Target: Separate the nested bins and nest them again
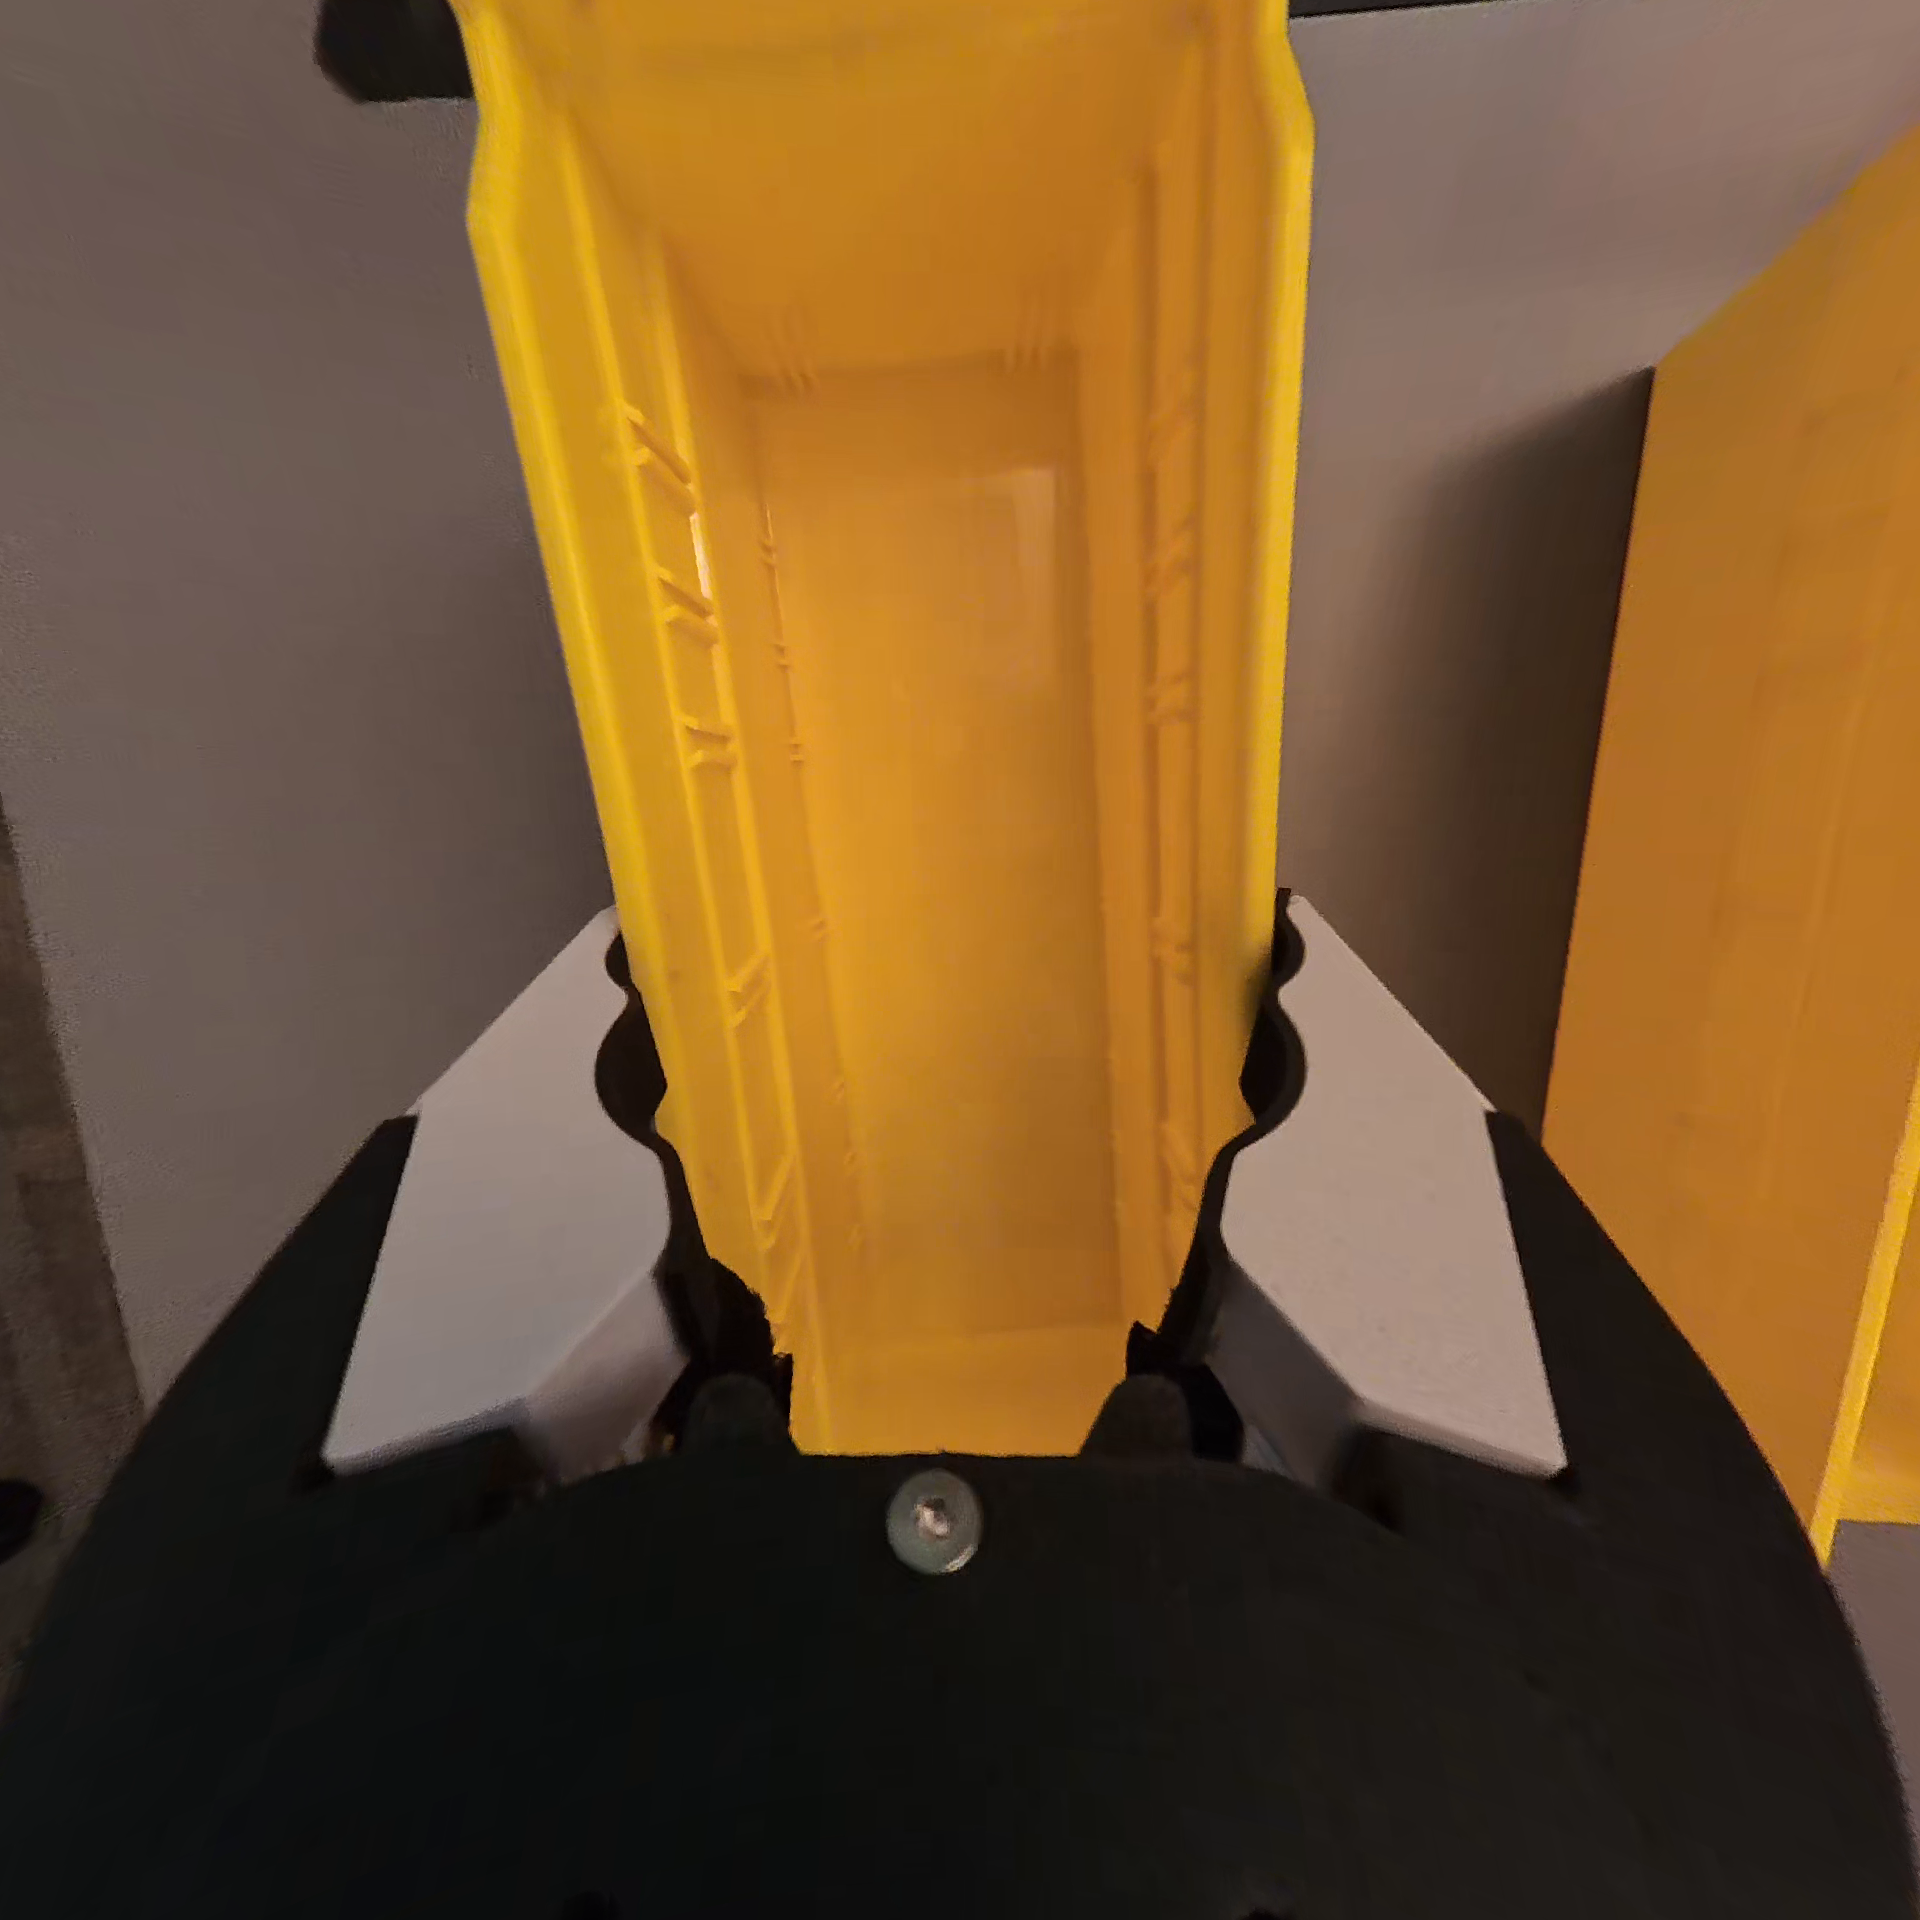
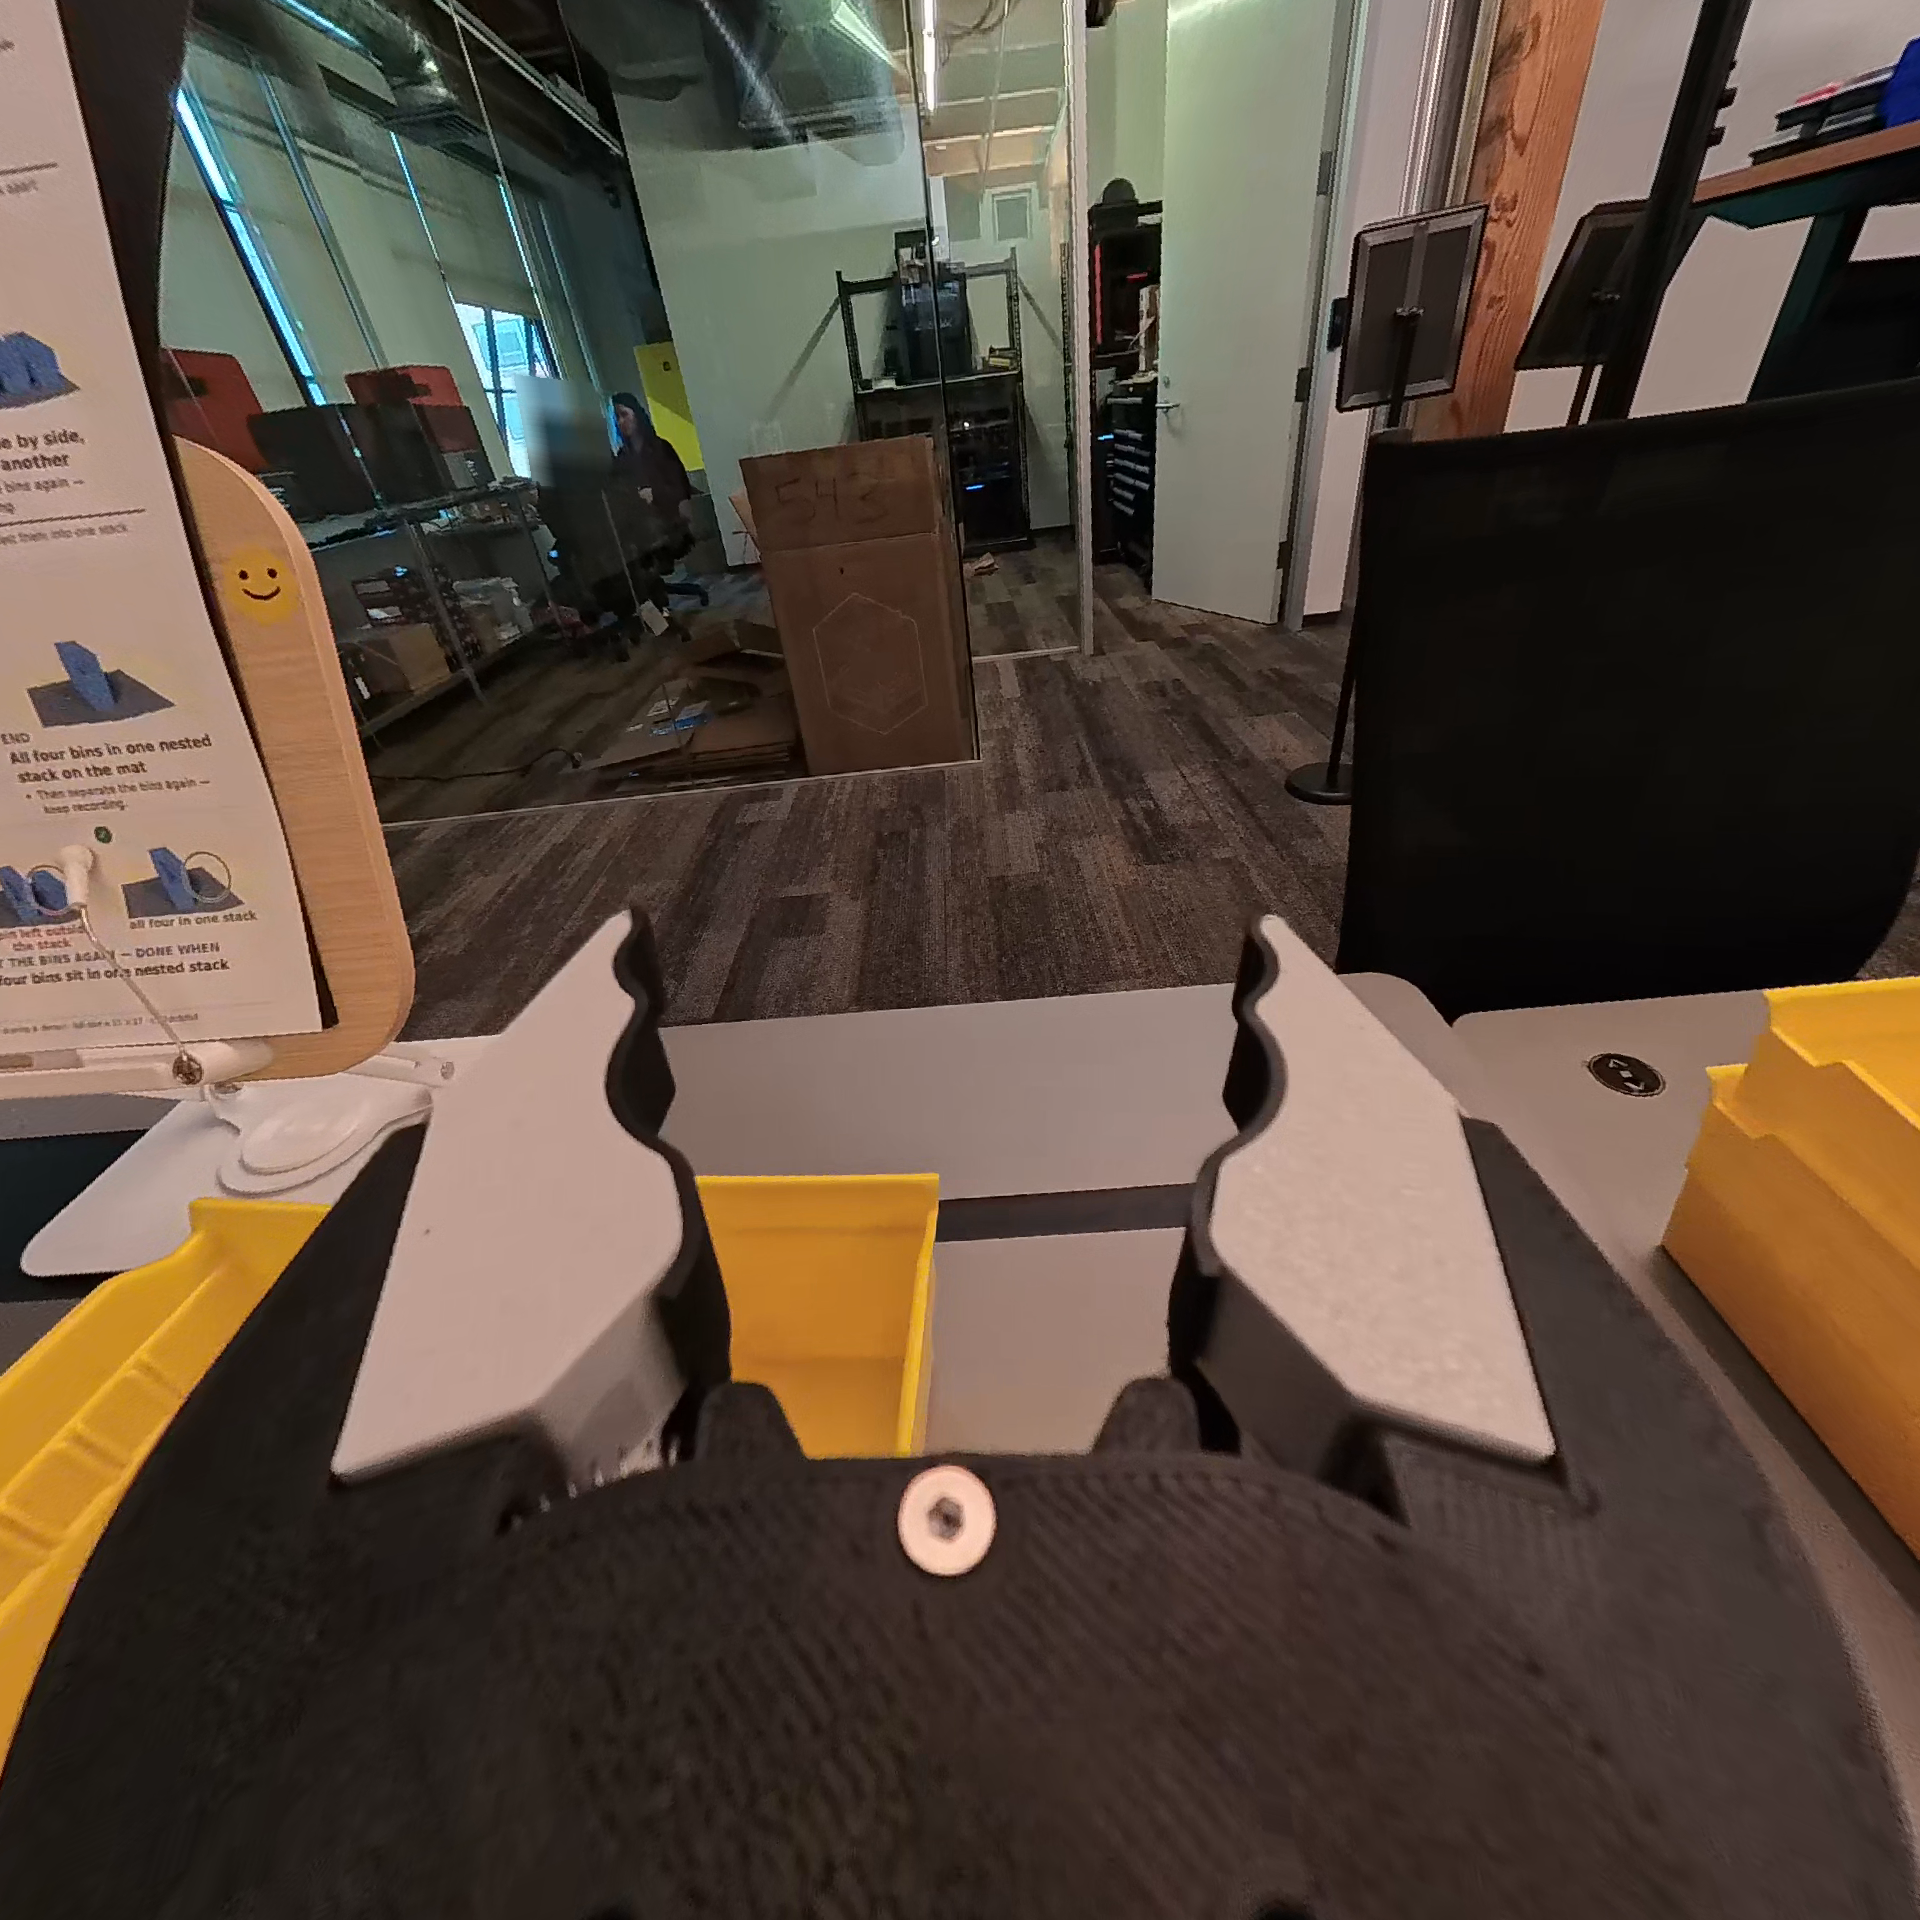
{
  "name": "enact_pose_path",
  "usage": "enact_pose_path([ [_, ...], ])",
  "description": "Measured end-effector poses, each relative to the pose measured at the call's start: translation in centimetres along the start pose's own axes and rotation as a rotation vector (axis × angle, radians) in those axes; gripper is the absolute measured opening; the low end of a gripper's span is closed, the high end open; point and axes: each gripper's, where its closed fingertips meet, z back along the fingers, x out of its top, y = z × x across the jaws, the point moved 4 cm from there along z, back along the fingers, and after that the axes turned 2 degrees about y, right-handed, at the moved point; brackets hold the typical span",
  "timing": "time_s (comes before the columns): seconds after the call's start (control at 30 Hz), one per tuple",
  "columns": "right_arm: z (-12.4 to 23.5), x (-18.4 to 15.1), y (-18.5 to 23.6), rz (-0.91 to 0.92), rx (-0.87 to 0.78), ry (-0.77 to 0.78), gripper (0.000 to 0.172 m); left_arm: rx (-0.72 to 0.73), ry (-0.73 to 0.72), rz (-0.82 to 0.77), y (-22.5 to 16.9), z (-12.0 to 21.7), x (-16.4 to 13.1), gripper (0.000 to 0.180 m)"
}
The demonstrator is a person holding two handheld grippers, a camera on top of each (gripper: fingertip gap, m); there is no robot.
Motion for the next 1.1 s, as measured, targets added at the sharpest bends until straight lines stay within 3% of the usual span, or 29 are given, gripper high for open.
enact_pose_path([
  [0.43,-0.6,-0.7,0.3,0.044,-0.023,0.03,0.11,-0.068,0.008,0.009,-0.5,-1.7,0.5,0.127],
  [0.57,-0.7,-0.9,0.4,0.064,-0.034,0.034,0.11,-0.084,-0.047,-0.014,-0.4,0.3,1.7,0.121],
  [0.8,-0.1,0.2,1.0,0.129,-0.056,0.0,0.11,-0.155,-0.528,-0.116,-2.3,12.0,8.0,0.108],
  [0.87,0.6,1.2,1.4,0.162,-0.056,-0.029,0.11,-0.314,-0.732,-0.121,-5.0,16.2,9.1,0.099],
  [0.97,2.7,3.7,1.6,0.197,-0.083,-0.116,0.11,-0.611,-1.076,-0.154,-9.4,22.1,8.7,0.09],
  [1.1,5.8,6.6,2.2,0.215,-0.091,-0.218,0.11,-0.669,-1.501,-0.216,-12.9,26.1,5.9,0.066],
])
